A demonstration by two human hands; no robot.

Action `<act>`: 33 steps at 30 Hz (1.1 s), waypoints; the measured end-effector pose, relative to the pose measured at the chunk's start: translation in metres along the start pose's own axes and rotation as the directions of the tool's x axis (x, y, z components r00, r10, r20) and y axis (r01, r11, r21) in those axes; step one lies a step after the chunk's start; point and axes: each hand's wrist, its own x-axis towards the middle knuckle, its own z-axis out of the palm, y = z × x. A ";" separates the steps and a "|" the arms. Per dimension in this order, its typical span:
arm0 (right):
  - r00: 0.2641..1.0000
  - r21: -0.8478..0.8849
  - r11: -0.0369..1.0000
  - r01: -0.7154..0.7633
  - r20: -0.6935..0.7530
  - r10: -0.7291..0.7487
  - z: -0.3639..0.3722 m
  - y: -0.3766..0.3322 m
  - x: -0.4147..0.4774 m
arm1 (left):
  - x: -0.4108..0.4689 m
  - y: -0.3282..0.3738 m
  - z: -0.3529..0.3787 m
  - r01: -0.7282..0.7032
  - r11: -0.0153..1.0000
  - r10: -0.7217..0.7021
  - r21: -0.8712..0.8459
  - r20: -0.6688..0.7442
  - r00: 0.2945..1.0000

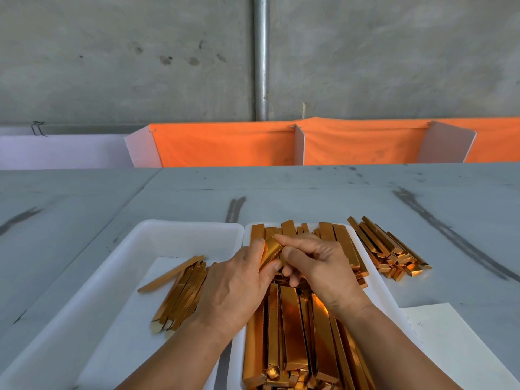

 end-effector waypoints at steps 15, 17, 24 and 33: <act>0.992 -0.065 0.993 -0.098 -0.090 0.092 0.002 0.001 0.005 | -0.002 -0.001 0.003 -0.037 0.999 0.038 0.016 -0.025 0.999; 0.983 -0.072 0.991 -0.114 -0.154 0.102 -0.001 0.003 0.008 | -0.001 0.000 0.001 -0.010 1.000 0.010 0.002 -0.055 0.998; 0.918 0.198 0.966 -0.168 -0.325 0.226 -0.016 0.004 0.012 | 0.002 0.000 -0.015 0.158 0.762 -0.291 -0.628 -0.115 0.950; 0.950 0.110 0.955 -0.276 -0.121 0.288 -0.009 0.006 0.010 | 0.000 0.001 -0.011 0.075 0.474 -0.136 -0.877 0.011 0.991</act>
